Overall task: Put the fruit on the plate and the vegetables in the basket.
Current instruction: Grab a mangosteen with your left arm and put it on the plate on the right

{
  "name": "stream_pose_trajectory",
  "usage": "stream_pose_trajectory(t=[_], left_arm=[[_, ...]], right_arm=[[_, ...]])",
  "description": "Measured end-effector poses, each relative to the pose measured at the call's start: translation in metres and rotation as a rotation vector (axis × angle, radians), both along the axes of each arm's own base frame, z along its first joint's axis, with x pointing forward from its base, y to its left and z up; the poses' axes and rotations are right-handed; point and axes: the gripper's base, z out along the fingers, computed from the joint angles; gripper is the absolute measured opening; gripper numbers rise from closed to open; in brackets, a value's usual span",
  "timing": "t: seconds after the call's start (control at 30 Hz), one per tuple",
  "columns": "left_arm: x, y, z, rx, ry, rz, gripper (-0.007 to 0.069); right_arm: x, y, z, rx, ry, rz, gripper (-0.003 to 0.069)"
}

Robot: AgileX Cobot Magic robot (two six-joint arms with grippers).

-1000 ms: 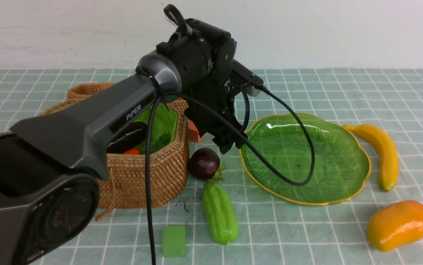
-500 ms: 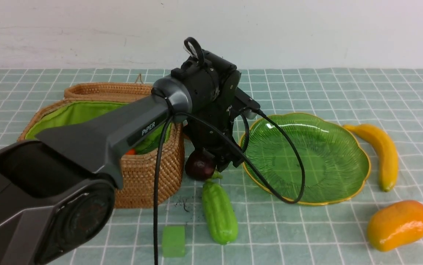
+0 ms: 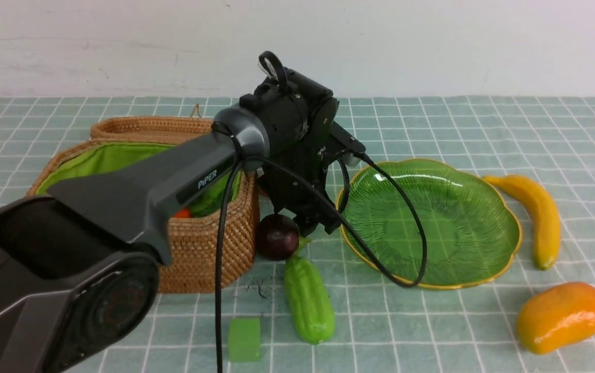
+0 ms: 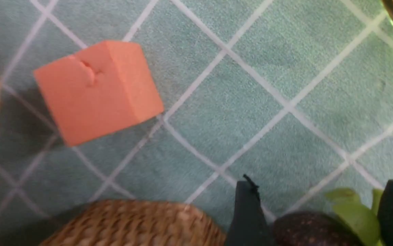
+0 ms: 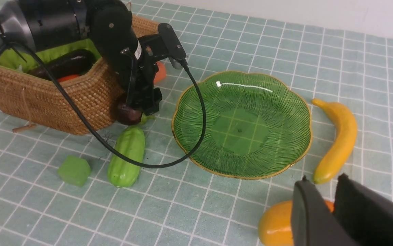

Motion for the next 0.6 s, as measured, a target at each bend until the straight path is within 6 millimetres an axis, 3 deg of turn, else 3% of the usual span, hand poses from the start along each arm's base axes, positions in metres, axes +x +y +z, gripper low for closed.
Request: stream_pose_trajectory(t=[0.07, 0.3, 0.6], left_arm=[[-0.010, -0.005, 0.017, 0.053, -0.017, -0.115, 0.0469], [-0.030, -0.011, 0.048, 0.169, -0.033, -0.439, 0.0469], [-0.027, -0.003, 0.047, 0.213, -0.029, -0.492, 0.0469]], right_arm=[[0.000, 0.000, 0.000, 0.000, -0.001, 0.000, 0.0127], [0.000, 0.000, 0.000, -0.018, -0.002, 0.008, 0.0129], [-0.001, 0.001, -0.001, -0.029, 0.003, 0.027, 0.0129]])
